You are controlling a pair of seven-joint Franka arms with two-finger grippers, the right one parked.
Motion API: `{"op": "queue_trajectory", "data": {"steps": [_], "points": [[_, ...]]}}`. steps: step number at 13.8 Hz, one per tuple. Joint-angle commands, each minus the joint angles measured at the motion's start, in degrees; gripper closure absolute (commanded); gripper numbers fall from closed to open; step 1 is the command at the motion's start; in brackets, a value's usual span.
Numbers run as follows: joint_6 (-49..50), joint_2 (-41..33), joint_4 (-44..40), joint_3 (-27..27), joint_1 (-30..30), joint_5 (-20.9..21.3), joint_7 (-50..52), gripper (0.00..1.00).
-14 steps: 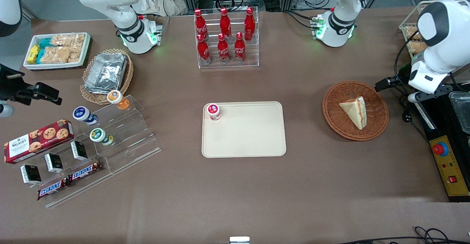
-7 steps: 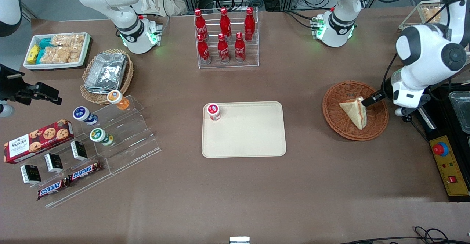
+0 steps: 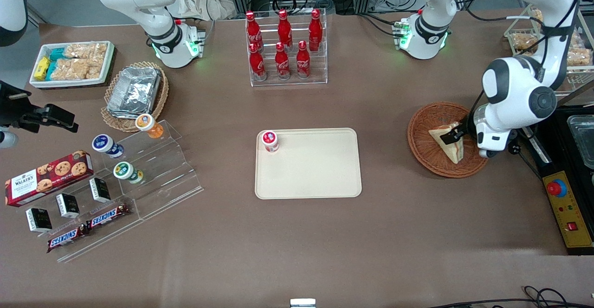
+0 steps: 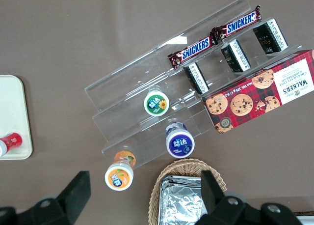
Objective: Place sandwich from basket to tray
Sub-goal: 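Close the left gripper on the wrapped sandwich and lift it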
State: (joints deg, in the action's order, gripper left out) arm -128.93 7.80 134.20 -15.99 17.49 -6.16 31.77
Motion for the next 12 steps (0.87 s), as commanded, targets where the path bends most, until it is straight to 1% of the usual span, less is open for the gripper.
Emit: {"op": "queue_trajectory", "data": {"steps": [1, 3, 4, 5, 6, 7, 8, 9, 12], "points": [[-4.0, 2.6, 1.1, 0.1, -0.3, 0.3, 1.7, 0.0], [-5.3, 3.7, 1.1, 0.1, -0.3, 0.4, 1.7, 0.01], [-5.6, 4.0, 1.1, 0.1, -0.3, 0.4, 1.7, 0.07], [-5.7, 3.9, 1.0, 0.3, -0.1, 0.4, 1.8, 0.19], [-5.6, 3.7, 0.9, 0.4, 0.3, 0.5, 1.7, 0.41], [-5.6, 3.7, 0.8, 0.4, 0.3, 0.7, 1.7, 0.56], [-5.6, 3.6, 0.8, 0.4, 0.3, 0.7, 1.7, 0.67], [-5.5, 3.4, 0.8, 0.4, 0.3, 0.7, 1.8, 0.73], [-2.5, 0.4, 0.6, 0.4, 0.3, 0.7, 1.7, 0.74]]}}
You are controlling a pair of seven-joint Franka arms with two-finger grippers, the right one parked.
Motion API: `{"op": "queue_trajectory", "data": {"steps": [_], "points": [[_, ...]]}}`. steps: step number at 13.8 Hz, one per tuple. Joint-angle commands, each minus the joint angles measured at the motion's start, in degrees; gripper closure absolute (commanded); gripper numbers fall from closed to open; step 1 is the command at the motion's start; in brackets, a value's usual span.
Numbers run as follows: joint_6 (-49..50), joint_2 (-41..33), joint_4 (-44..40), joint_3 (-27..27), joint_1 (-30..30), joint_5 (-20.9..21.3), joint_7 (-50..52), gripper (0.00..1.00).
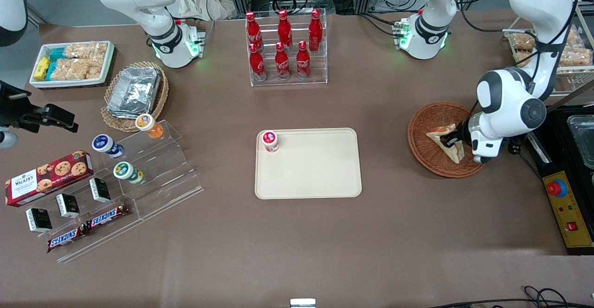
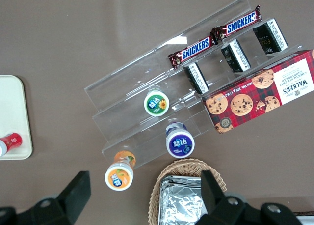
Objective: Place sandwich from basket to tray
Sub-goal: 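Close the left gripper on the wrapped sandwich and lift it, then carry the sandwich with the left gripper over to the beige tray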
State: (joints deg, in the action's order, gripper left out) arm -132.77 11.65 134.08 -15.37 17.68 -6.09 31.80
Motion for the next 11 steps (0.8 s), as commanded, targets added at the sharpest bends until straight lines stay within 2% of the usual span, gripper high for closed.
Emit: {"op": "queue_trajectory", "data": {"steps": [1, 3, 7, 11], "points": [[3.4, -5.2, 0.5, -0.2, 0.1, 0.6, 1.6, 0.74], [6.5, -8.7, 0.3, -0.2, 0.1, 0.7, 1.4, 0.74], [14.2, -13.3, -2.5, -0.4, 0.0, 5.5, 1.4, 0.74], [28.1, -13.2, -14.4, -1.0, -0.8, 6.2, 0.6, 0.74]]}}
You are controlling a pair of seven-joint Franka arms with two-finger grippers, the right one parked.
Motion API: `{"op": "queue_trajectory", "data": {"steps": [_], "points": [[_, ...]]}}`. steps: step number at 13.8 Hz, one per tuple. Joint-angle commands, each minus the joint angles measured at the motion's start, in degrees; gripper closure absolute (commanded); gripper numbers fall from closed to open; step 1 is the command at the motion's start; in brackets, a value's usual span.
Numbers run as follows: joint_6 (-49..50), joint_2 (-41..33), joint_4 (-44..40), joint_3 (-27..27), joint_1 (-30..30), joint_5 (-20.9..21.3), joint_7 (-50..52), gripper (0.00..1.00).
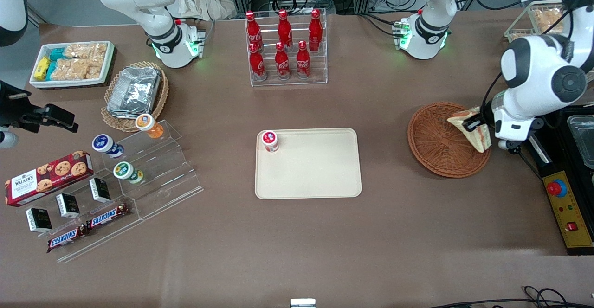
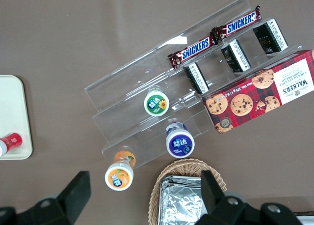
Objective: Place sandwich from basket to tray
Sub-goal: 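Carry the sandwich with the left gripper over to the beige tray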
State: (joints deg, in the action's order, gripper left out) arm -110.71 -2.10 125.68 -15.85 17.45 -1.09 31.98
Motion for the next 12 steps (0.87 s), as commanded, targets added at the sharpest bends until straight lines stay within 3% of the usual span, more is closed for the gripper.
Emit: {"op": "queue_trajectory", "data": {"steps": [1, 5, 9, 12], "points": [[7.2, 0.6, -7.7, -1.5, -1.4, 1.0, 0.5, 0.74], [7.1, 3.7, -13.0, -9.5, -2.5, 0.1, 0.6, 0.74], [6.0, 12.2, -19.6, -19.0, -2.7, 0.7, 0.6, 0.74], [1.5, 19.2, -22.3, -20.9, -7.8, 2.9, 1.4, 0.74]]}}
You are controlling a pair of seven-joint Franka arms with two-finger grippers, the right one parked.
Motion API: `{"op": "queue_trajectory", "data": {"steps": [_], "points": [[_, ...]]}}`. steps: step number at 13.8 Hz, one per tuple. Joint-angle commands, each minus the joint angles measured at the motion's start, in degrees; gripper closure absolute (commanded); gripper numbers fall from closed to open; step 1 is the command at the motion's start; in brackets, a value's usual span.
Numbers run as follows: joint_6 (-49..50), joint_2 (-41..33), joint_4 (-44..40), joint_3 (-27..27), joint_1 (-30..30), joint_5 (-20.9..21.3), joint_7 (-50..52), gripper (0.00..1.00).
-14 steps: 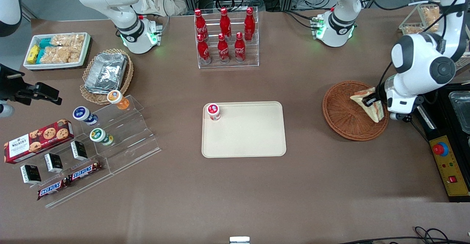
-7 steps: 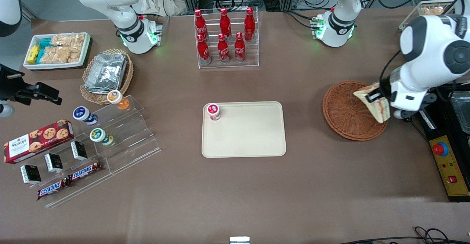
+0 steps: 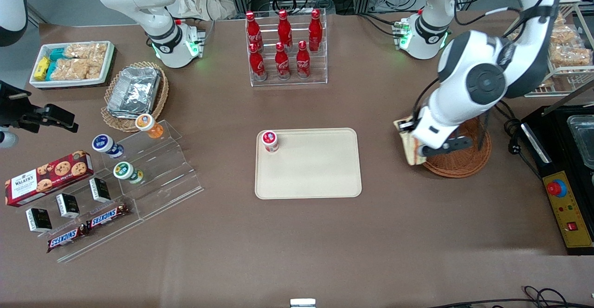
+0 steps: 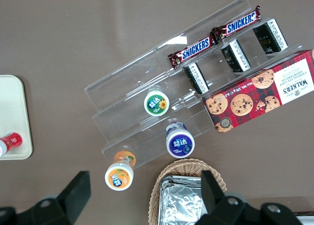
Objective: Place sandwich from basket to tray
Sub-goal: 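Carry the sandwich with the left gripper over to the beige tray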
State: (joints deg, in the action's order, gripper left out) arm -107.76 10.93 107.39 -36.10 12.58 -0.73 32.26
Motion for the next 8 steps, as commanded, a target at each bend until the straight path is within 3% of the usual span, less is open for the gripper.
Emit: {"op": "queue_trajectory", "data": {"steps": [1, 5, 8], "points": [[-4.0, 8.3, -4.0, -0.6, -4.2, 4.9, 1.4, 0.74], [-12.5, 17.3, -4.8, -0.5, -9.1, 12.2, 7.3, 0.73], [-13.0, 23.1, -7.5, -0.5, -10.9, 19.0, 13.4, 0.73]]}}
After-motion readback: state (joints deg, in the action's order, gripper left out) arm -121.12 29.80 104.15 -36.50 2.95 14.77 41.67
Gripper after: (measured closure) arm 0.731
